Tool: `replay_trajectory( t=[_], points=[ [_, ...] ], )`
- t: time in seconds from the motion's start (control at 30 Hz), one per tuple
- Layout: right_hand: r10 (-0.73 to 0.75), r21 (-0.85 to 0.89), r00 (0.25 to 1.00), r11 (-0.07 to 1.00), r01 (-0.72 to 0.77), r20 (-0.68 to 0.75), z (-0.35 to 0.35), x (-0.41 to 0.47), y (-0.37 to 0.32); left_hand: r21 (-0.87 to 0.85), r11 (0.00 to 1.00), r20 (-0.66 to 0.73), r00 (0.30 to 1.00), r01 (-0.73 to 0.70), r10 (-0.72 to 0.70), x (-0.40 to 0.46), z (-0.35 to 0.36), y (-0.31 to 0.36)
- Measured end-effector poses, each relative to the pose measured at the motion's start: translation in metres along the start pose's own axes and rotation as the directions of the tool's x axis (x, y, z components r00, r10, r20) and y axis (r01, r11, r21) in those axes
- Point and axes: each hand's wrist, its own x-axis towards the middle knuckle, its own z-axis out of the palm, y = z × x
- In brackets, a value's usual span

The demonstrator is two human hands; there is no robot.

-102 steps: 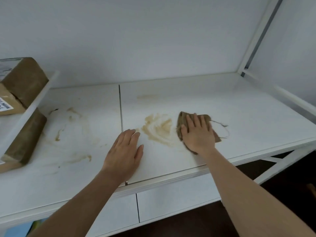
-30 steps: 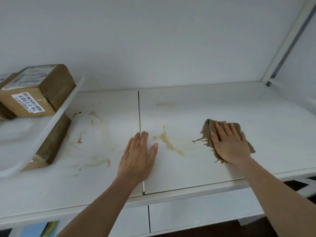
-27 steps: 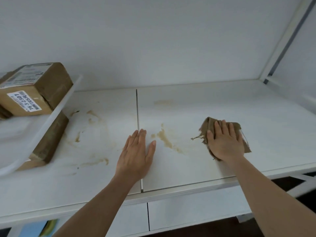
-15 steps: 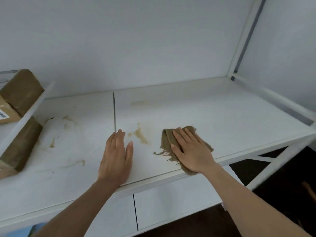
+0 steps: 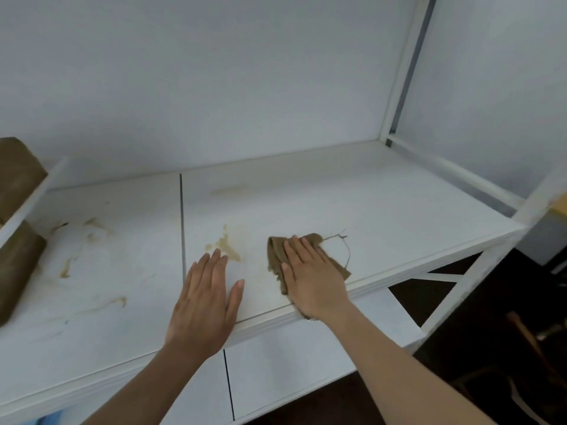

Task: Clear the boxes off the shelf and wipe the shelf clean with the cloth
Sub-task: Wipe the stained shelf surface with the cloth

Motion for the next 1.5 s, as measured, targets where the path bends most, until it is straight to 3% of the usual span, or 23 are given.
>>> replay_trajectory(
  t=[0.07, 0.13, 0.23, 0.33, 0.43, 0.53, 0.67, 0.73, 0.87, 1.0, 1.13, 1.2, 1.33, 1.5],
  points=[
    [-0.073, 0.077, 0.996, 0.994, 0.078, -0.06, 0.001, -0.016, -0.011, -0.061, 0.997, 0.001, 0.999, 0.042, -0.042, 0.001, -0.001, 0.0],
    [-0.102, 0.177, 0.995, 0.979, 0.103, -0.013, -0.007, -0.027, -0.015, -0.157, 0.983, -0.007, 0.996, 0.09, -0.092, 0.003, -0.007, 0.007],
    [0.037, 0.449, 0.988, 0.888, -0.101, 0.15, -0.038, -0.025, -0.014, -0.301, 0.944, -0.042, 0.987, 0.133, -0.153, 0.01, -0.022, 0.021],
    [0.169, 0.497, 0.98, 0.845, -0.199, 0.106, -0.076, -0.012, -0.015, -0.321, 0.943, -0.041, 0.994, 0.086, -0.105, 0.025, -0.031, 0.029],
    [0.232, 0.57, 0.97, 0.787, -0.234, 0.079, -0.105, -0.003, -0.019, -0.443, 0.893, 0.064, 0.996, 0.081, -0.059, 0.038, -0.041, 0.044],
    [0.195, 0.812, 0.969, 0.533, -0.237, 0.154, -0.126, -0.005, -0.026, -0.611, 0.772, 0.179, 0.98, 0.177, -0.084, 0.047, -0.049, 0.063],
    [0.105, 0.943, 0.955, 0.159, -0.292, 0.278, -0.134, -0.005, -0.027, -0.795, 0.581, 0.163, 0.984, 0.171, -0.066, 0.055, -0.056, 0.074],
    [0.133, 0.943, 0.942, 0.093, -0.321, 0.307, -0.132, -0.002, -0.025, -0.835, 0.523, 0.16, 0.985, 0.169, -0.062, 0.057, -0.062, 0.072],
    [0.189, 0.939, 0.928, 0.067, -0.338, 0.321, -0.123, 0.004, -0.019, -0.851, 0.5, 0.155, 0.987, 0.158, -0.049, 0.058, -0.069, 0.068],
    [0.111, 0.939, 0.937, 0.054, -0.339, 0.331, -0.115, 0.004, -0.011, -0.861, 0.462, 0.164, 0.976, 0.213, -0.144, 0.062, -0.074, 0.065],
    [0.11, 0.944, 0.945, 0.092, -0.317, 0.307, -0.112, 0.005, -0.014, -0.624, 0.74, 0.052, 0.958, 0.252, -0.282, 0.065, -0.069, 0.06],
    [0.131, 0.948, 0.949, 0.106, -0.301, 0.287, -0.11, 0.006, -0.017, -0.583, 0.77, 0.036, 0.955, 0.259, -0.294, 0.063, -0.068, 0.065],
    [0.195, 0.959, 0.953, 0.117, -0.258, 0.233, -0.107, 0.009, -0.018, -0.761, 0.571, 0.25, 0.952, 0.307, -0.179, 0.062, -0.069, 0.075],
    [0.174, 0.962, 0.969, 0.174, -0.208, 0.178, -0.11, 0.008, -0.015, -0.834, 0.38, 0.357, 0.917, 0.4, -0.18, 0.066, -0.072, 0.076]
  ],
)
